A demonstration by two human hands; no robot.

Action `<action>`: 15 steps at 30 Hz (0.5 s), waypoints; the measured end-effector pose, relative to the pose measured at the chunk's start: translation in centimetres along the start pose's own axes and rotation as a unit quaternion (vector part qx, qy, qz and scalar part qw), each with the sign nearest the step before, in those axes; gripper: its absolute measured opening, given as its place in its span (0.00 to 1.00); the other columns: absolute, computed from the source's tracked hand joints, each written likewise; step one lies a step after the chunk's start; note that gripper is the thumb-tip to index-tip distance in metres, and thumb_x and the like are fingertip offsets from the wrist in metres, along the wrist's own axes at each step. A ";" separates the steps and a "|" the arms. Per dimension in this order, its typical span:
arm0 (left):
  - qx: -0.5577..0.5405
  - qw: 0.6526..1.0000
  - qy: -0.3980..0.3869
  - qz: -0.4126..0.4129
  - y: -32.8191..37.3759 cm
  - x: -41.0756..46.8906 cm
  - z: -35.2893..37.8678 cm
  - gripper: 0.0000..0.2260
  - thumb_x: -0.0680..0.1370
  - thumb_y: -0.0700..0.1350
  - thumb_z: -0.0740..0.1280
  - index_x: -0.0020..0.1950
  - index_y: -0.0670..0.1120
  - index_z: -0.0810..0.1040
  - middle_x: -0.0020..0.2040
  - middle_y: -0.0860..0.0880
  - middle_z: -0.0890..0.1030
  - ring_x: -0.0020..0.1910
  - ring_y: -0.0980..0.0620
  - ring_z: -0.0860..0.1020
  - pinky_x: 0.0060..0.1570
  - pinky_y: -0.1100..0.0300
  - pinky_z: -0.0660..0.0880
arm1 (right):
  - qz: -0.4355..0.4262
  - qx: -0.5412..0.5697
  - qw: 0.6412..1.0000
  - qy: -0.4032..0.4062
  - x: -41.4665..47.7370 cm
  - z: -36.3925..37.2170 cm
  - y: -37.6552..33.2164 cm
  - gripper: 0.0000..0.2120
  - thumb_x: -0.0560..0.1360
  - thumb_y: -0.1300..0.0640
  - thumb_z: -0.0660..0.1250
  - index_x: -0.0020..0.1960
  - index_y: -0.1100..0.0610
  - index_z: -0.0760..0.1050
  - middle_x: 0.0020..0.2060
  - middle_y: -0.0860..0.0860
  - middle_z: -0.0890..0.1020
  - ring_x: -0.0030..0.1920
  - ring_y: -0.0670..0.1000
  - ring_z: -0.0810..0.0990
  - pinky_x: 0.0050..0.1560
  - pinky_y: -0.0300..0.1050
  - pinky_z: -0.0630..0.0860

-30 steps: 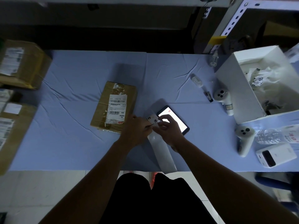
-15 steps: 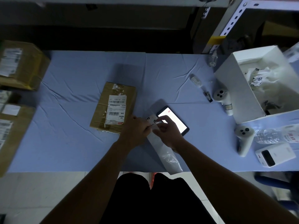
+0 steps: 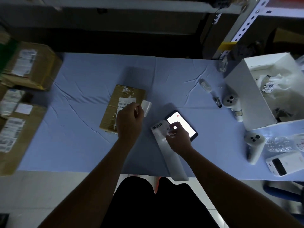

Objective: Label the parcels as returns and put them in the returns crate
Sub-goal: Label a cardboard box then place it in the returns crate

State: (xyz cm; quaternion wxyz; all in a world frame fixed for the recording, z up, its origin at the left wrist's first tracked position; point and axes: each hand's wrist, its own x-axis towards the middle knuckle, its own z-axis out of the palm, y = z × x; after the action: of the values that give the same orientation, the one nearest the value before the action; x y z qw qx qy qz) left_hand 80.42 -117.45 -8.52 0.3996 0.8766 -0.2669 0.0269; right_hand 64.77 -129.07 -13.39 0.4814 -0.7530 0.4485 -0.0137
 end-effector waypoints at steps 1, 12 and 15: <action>-0.006 1.000 0.015 -0.019 0.0 0.1 -0.3 0.04 0.79 0.41 0.68 0.49 0.42 0.82 0.29 0.53 0.73 0.26 0.58 0.68 0.29 0.65 0.64 | 0.000 0.000 1.000 0.001 -0.1 0.2 0.0 0.16 0.72 0.64 0.71 0.57 0.55 0.72 0.42 0.48 0.80 0.43 0.48 0.80 0.39 0.31 0.73; -0.290 0.944 -0.077 -0.135 -0.7 -0.1 -3.9 0.12 0.75 0.32 0.71 0.50 0.49 0.83 0.46 0.58 0.84 0.48 0.60 0.83 0.50 0.60 0.80 | 0.021 -0.040 0.994 0.096 -2.3 2.3 -0.9 0.19 0.72 0.62 0.71 0.61 0.55 0.73 0.51 0.49 0.81 0.50 0.50 0.79 0.48 0.42 0.76; -0.345 0.919 -0.096 -0.167 -0.7 -0.3 -5.3 0.10 0.74 0.33 0.73 0.50 0.47 0.84 0.42 0.57 0.85 0.44 0.56 0.83 0.46 0.57 0.80 | -0.001 0.047 0.989 0.137 -3.2 2.5 -4.0 0.09 0.74 0.61 0.69 0.54 0.54 0.77 0.43 0.49 0.83 0.44 0.49 0.81 0.44 0.40 0.75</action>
State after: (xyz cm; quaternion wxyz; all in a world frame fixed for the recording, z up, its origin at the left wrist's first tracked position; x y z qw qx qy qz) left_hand 81.36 -113.16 -5.48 0.6484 0.7145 -0.1461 -0.2184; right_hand 66.60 -124.56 -10.44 0.4500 -0.7210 0.5084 -0.1384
